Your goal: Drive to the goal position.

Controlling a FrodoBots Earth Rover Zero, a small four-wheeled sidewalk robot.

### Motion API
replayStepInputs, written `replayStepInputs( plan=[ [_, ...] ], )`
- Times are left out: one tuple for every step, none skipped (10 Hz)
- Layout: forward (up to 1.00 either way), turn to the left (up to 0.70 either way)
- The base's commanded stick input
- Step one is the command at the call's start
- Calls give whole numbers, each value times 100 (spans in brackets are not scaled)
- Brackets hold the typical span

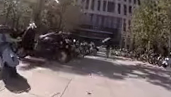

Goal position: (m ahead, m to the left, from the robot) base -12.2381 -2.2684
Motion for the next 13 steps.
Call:
replayStepInputs(
  plan=[
    [-56, 0],
    [-70, 0],
    [-48, 0],
    [3, 0],
    [33, 0],
    [70, 0],
    [70, 0],
    [70, 0],
    [70, 0],
    [70, 0],
    [70, 0],
    [70, 0],
    [70, 0]
  ],
)
